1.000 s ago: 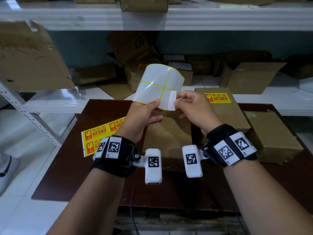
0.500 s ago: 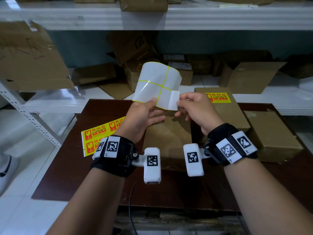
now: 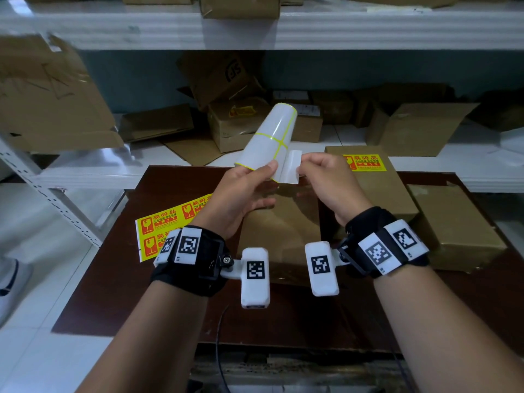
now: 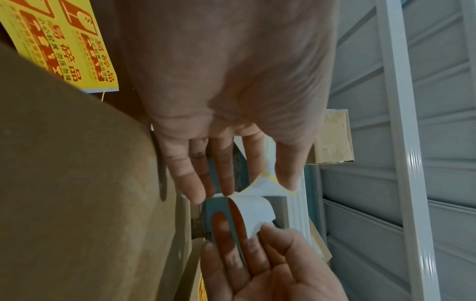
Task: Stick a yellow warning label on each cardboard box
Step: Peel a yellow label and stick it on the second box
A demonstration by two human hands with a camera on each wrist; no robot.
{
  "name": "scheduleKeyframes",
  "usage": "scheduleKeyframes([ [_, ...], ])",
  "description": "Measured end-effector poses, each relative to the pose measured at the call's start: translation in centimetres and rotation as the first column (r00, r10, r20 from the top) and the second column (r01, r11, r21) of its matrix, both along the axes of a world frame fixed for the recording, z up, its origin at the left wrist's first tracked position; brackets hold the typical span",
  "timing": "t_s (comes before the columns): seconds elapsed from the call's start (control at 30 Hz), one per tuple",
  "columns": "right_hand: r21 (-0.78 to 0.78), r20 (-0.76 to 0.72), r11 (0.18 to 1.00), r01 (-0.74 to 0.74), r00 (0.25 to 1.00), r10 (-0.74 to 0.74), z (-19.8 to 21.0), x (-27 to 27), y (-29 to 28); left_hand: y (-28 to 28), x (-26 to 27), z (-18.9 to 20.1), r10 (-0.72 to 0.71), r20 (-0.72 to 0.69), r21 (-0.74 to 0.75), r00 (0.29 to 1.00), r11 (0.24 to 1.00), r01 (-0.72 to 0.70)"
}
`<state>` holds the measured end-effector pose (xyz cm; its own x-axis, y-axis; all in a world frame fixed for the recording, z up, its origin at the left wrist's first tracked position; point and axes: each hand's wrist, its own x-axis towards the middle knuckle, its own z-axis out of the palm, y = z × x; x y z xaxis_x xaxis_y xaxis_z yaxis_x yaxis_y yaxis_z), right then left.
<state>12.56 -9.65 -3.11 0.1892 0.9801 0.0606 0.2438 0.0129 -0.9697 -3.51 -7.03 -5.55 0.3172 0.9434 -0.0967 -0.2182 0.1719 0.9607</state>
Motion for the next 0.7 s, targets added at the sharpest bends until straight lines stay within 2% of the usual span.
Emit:
scheduleKeyframes([
  [0.13, 0.011, 0.046, 1.000, -0.007, 0.999, 0.007, -0.09, -0.22, -0.05, -0.05, 0.15, -0.14, 0.009, -0.055, 0.026, 0.998, 1.000, -0.008],
  [0.23, -0.020, 0.023, 1.000, -0.001, 1.000, 0.002, -0.17, -0.05, 0.04, 0.11, -0.02, -0.04, 0.040, -0.051, 0.010, 0.998, 0.999, -0.039],
  [0.43, -0.091, -0.111, 0.996, 0.002, 0.994, -0.012, -0.28, 0.20, 0.25, 0.24, -0.18, -0.04, 0.055, -0.014, -0.012, 0.998, 0.998, -0.055],
  [0.7, -0.087, -0.237, 0.996, 0.007, 0.971, -0.028, -0.29, 0.48, 0.33, 0.67, -0.46, -0.23, 0.112, 0.078, -0.078, 0.991, 0.991, -0.106],
])
